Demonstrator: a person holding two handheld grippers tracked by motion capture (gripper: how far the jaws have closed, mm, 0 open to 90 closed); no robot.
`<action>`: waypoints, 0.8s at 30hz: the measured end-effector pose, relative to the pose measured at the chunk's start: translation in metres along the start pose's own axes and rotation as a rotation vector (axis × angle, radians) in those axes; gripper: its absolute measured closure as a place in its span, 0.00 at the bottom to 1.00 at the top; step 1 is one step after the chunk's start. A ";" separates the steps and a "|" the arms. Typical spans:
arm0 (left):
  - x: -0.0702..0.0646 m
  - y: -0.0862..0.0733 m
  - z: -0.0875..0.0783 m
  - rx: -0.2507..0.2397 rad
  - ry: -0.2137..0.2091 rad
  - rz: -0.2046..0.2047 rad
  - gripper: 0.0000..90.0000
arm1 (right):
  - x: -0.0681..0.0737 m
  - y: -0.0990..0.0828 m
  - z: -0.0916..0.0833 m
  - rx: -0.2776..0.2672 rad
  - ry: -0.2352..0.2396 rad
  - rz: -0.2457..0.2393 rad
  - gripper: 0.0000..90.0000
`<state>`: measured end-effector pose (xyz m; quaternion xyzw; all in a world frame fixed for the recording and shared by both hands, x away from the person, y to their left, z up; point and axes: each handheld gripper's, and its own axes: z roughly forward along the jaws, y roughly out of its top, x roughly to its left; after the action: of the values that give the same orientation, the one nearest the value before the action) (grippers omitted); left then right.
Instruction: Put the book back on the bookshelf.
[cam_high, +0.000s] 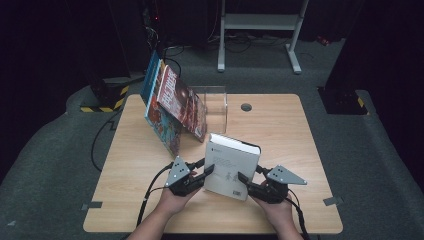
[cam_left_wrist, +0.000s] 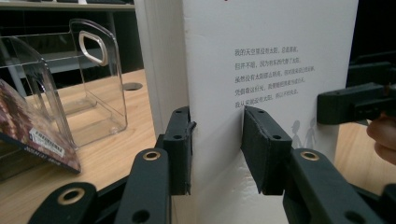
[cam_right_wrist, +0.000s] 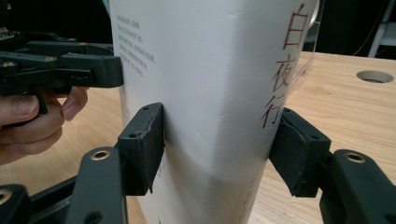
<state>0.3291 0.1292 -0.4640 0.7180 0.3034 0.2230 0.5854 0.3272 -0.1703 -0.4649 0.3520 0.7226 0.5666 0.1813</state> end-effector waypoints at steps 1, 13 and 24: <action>-0.002 -0.001 -0.001 0.006 0.009 0.011 0.70 | 0.001 -0.001 -0.001 0.000 -0.003 -0.005 0.43; -0.007 -0.004 -0.009 0.036 0.029 0.009 0.60 | 0.008 -0.005 -0.009 -0.019 0.009 -0.015 0.46; -0.010 -0.002 -0.009 0.022 0.037 0.032 0.45 | 0.015 -0.006 -0.012 -0.017 0.004 -0.052 0.46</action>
<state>0.3151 0.1288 -0.4637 0.7249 0.3052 0.2423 0.5680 0.3075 -0.1689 -0.4647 0.3304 0.7272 0.5683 0.1975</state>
